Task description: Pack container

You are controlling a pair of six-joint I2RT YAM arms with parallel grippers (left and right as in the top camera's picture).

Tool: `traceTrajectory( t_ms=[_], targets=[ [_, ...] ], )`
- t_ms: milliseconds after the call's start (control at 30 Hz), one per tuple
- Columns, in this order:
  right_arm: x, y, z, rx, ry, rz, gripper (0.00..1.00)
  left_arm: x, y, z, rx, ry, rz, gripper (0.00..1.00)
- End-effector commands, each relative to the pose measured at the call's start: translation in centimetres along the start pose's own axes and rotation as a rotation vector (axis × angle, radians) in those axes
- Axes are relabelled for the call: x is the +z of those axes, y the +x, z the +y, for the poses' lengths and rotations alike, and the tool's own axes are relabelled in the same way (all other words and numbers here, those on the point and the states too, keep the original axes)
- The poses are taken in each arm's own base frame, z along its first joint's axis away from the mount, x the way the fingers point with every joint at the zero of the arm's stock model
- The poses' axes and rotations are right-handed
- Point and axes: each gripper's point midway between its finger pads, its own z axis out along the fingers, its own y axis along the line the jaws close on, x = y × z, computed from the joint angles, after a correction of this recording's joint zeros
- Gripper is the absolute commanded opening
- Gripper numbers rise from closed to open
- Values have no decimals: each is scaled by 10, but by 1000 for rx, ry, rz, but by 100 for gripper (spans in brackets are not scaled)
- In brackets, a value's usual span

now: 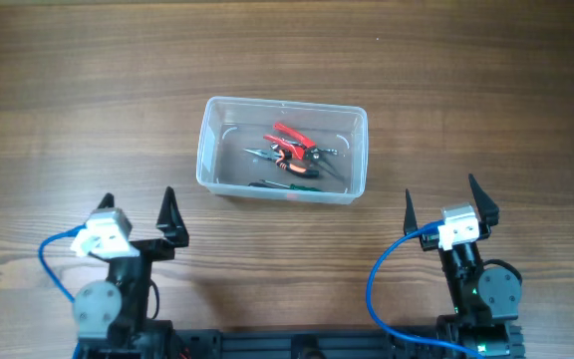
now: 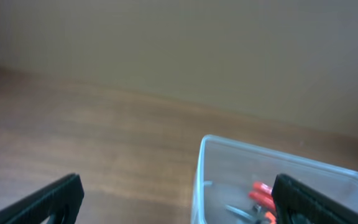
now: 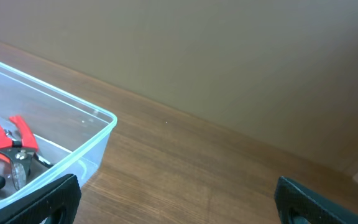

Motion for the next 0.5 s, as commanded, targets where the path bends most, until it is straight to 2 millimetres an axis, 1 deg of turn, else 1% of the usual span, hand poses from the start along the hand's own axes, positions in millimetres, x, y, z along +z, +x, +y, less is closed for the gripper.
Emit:
traceTrajectory(
  t_ms=[0,67,233,467],
  targets=[
    [-1,-2,-3,20,19,-8,100,20,40,3,-1,37,-19,100],
    [-1,-2,-3,20,19,-9,100,23,67,-5,0,105,39,100],
    [-1,-2,-3,20,19,-8,100,22,65,-9,50,131,29,100],
    [-1,-2,-3,20,19,-9,100,21,65,-12,19,147,31,100]
  ],
)
